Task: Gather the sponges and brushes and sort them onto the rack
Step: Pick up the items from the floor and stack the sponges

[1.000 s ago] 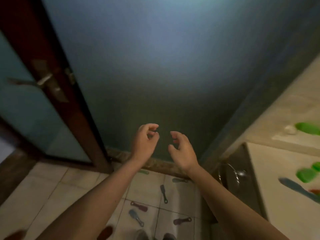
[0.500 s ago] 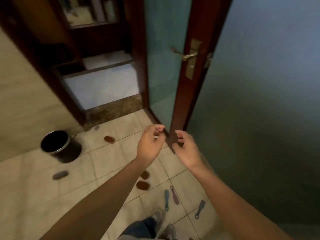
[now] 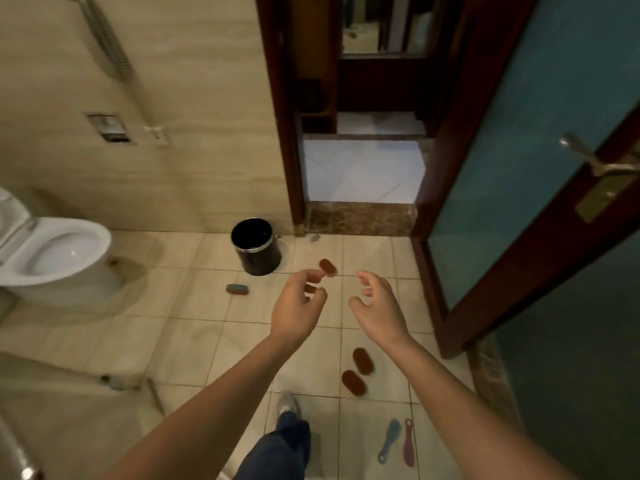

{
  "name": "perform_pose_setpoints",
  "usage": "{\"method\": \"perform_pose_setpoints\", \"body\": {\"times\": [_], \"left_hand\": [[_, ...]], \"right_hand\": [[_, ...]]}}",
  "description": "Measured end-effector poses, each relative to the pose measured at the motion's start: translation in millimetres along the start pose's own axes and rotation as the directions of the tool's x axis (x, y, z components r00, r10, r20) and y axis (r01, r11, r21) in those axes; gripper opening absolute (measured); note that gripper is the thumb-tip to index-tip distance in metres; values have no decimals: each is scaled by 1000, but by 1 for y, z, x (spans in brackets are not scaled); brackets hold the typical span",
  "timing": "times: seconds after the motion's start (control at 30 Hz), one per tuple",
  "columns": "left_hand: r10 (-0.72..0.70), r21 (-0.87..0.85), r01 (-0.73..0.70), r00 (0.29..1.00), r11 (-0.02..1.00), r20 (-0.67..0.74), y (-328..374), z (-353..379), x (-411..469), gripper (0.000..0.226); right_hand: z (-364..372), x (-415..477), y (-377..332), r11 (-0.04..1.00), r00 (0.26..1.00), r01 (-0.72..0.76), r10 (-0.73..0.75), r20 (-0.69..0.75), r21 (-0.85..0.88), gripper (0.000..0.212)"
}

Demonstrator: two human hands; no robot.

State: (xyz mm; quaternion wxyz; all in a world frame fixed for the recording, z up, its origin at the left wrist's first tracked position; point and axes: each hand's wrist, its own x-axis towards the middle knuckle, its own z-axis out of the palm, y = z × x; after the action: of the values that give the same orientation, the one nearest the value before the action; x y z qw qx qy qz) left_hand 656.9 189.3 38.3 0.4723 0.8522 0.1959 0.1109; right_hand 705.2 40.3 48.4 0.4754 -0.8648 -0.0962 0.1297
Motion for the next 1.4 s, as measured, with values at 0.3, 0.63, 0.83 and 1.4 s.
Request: {"method": "perform_pose_setpoints", "body": {"times": [0.3,0.63,0.83,1.4], "left_hand": [[-146,20,149,984,989,-101,-73,-77,97,28],[-298,-11,300,944,954,-145,-159,-140,184,26],[-441,-75,436,870,897,-222,-212,-159,239,25],[-768,-276,721,555,636,-319,-419,-162,378,34]], "right_hand": [[103,107,-48,999,989,28,-23,144,-35,48],[211,210,-82,997,947,15,12,322,-82,49],[282,289,-96,982,880,75,16,474,-172,48],[522,485,-43,888,631,297,93,770,-350,50]]}}
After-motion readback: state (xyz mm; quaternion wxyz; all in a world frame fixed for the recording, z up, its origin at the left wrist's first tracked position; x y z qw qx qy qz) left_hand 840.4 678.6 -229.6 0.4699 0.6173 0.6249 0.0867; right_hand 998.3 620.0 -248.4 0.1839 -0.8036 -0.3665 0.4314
